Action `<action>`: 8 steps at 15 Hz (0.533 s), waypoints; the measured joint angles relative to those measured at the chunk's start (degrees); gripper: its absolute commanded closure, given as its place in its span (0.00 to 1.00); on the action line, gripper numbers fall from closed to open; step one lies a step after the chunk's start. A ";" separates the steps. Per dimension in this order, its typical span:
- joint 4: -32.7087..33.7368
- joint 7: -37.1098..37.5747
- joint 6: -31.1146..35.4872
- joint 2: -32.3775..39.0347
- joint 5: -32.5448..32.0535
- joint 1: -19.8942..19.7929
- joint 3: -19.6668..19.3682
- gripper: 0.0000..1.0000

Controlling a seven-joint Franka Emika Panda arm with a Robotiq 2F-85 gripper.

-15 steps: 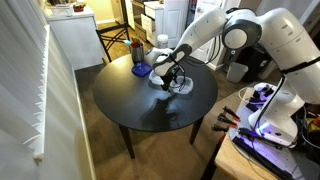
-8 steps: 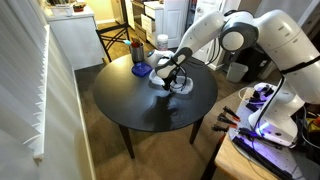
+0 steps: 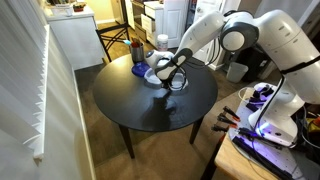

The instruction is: Pick up one clear bowl and stack it inside the other clear bowl

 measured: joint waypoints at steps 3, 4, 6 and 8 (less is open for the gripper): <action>0.00 -1.63 0.03 -0.03 -0.03 0.05 0.57 1.00; 0.00 -2.64 0.03 -0.08 -0.03 0.06 0.87 0.99; -0.07 -5.19 -0.02 -0.30 -0.04 0.08 1.66 0.98; -0.36 -7.42 -0.05 -0.75 -0.36 0.37 2.33 0.98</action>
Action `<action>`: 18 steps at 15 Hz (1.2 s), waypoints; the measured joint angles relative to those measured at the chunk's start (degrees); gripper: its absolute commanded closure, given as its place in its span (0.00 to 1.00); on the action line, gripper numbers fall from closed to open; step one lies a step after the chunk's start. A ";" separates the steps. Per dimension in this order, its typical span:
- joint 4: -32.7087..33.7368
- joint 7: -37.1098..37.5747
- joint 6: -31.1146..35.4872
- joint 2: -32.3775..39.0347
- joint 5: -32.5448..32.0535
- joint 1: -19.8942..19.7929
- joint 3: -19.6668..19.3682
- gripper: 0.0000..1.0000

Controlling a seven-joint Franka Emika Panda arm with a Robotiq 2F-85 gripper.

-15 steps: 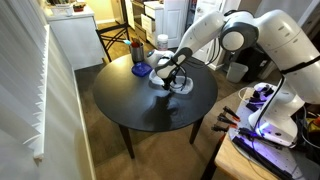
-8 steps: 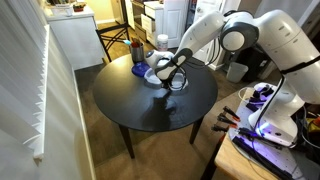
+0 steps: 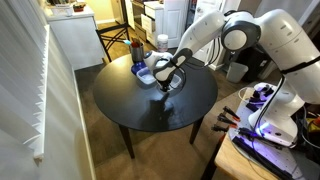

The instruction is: Pick up one clear bowl and stack it inside the other clear bowl

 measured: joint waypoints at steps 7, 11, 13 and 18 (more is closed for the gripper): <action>-3.00 -2.03 -3.83 -2.42 -1.49 2.45 1.53 0.98; -9.49 -2.04 -4.19 -7.47 -2.06 3.71 3.18 0.98; -12.50 -1.90 -3.91 -10.41 -3.89 4.44 3.27 0.98; -16.87 -1.91 -1.25 -16.61 -9.10 3.84 2.39 0.98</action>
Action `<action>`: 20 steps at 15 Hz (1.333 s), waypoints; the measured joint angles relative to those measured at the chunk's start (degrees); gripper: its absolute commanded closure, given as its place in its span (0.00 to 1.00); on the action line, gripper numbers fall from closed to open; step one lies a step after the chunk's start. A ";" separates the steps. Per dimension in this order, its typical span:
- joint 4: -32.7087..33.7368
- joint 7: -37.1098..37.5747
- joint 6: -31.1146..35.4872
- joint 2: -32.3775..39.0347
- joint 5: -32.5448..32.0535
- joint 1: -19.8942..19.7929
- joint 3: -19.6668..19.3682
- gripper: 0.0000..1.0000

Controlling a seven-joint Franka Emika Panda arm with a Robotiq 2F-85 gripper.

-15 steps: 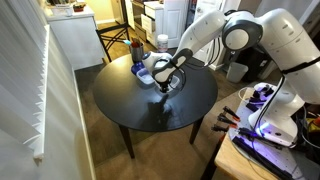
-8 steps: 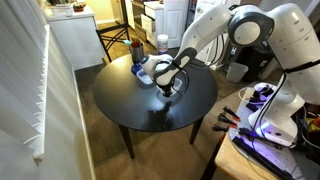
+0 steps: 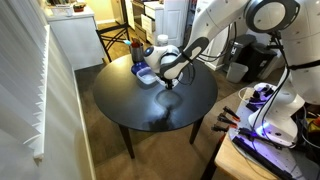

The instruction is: Pick up one clear bowl and stack it inside the other clear bowl

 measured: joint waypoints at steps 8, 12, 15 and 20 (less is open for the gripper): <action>6.27 -1.58 5.56 -2.44 0.07 -7.55 -0.97 0.98; 13.42 -4.36 5.56 -0.10 2.10 -9.49 -0.90 0.98; 19.05 -5.23 5.49 3.05 3.22 -9.60 -0.77 0.98; 27.82 -7.09 5.27 10.10 5.82 -9.37 0.59 0.98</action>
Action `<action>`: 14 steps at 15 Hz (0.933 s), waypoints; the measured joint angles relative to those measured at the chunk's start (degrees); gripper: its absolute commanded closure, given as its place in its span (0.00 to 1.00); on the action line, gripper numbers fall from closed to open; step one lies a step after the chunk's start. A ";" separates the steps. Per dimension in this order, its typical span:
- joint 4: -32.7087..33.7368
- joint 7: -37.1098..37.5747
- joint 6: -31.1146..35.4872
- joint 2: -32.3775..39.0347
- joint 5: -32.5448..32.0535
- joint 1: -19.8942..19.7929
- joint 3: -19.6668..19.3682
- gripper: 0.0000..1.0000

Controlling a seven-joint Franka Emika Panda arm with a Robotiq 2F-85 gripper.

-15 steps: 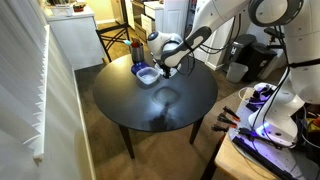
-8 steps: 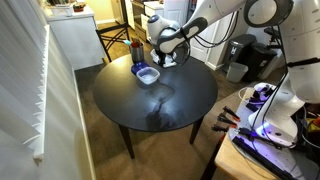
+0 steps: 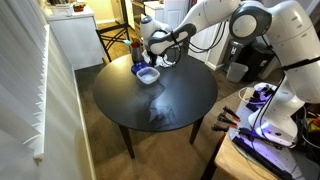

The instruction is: Pick up one clear bowl and stack it inside the other clear bowl

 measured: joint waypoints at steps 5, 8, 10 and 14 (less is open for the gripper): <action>7.75 -0.55 -0.56 8.46 1.32 0.95 0.90 0.98; 11.86 -0.68 -1.55 12.47 2.06 1.63 0.96 0.98; 14.09 -0.71 -2.49 14.28 2.33 1.95 0.96 0.98; 16.65 -0.71 -3.09 16.10 2.42 2.10 0.95 0.68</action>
